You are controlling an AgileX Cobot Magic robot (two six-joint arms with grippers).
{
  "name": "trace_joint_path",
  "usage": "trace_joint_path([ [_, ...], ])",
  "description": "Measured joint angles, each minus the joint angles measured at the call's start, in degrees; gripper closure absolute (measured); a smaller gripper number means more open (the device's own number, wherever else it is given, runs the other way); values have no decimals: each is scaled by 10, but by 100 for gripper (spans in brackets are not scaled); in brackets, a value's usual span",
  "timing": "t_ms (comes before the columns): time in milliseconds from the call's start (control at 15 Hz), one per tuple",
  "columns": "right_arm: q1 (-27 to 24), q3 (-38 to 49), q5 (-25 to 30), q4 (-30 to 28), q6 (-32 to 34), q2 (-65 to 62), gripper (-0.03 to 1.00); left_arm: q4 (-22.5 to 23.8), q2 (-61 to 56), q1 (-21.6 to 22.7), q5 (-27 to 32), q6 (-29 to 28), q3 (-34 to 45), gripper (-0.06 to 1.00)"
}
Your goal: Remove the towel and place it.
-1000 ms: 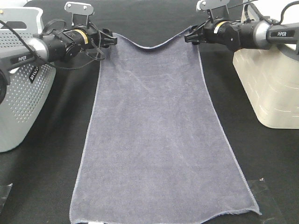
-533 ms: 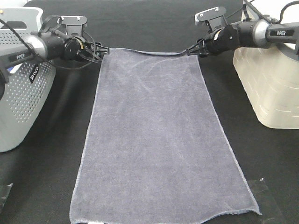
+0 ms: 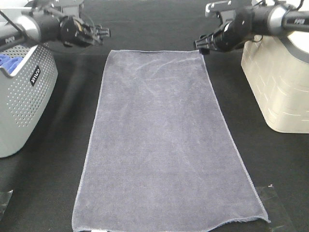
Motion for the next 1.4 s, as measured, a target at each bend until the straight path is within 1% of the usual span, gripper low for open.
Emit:
trace_joint_path([
  [133, 0, 0, 28, 13, 0, -23, 21, -1, -25, -8, 1, 1, 0, 29],
  [267, 0, 0, 62, 31, 0, -53, 21, -1, -56, -17, 20, 3, 0, 29],
  [400, 0, 0, 103, 46, 1, -80, 21, -1, -78, -18, 64, 14, 0, 29],
  [667, 1, 0, 156, 60, 1, -153, 21, -1, -138, -44, 174, 93, 0, 29],
  [733, 0, 0, 167, 68, 1, -174, 21, -1, -154, -51, 194, 108, 0, 29],
  [867, 0, 0, 205, 93, 1, -209, 21, -2, -183, -58, 257, 119, 0, 29],
  [933, 0, 0, 252, 107, 1, -230, 21, -2, -209, -58, 319, 121, 0, 29],
  [1000, 0, 0, 289, 113, 1, -249, 21, -2, -225, -58, 363, 121, 0, 29],
  [1133, 0, 0, 379, 121, 1, -282, 21, -2, -265, -57, 460, 124, 0, 29],
  [1200, 0, 0, 420, 121, 1, -297, 21, -2, -282, -57, 497, 126, 0, 29],
  [1333, 0, 0, 501, 122, 3, -318, 21, -5, -312, -57, 516, 132, 0, 29],
  [1400, 0, 0, 529, 122, 7, -327, 21, -15, -325, -57, 517, 136, 0, 29],
])
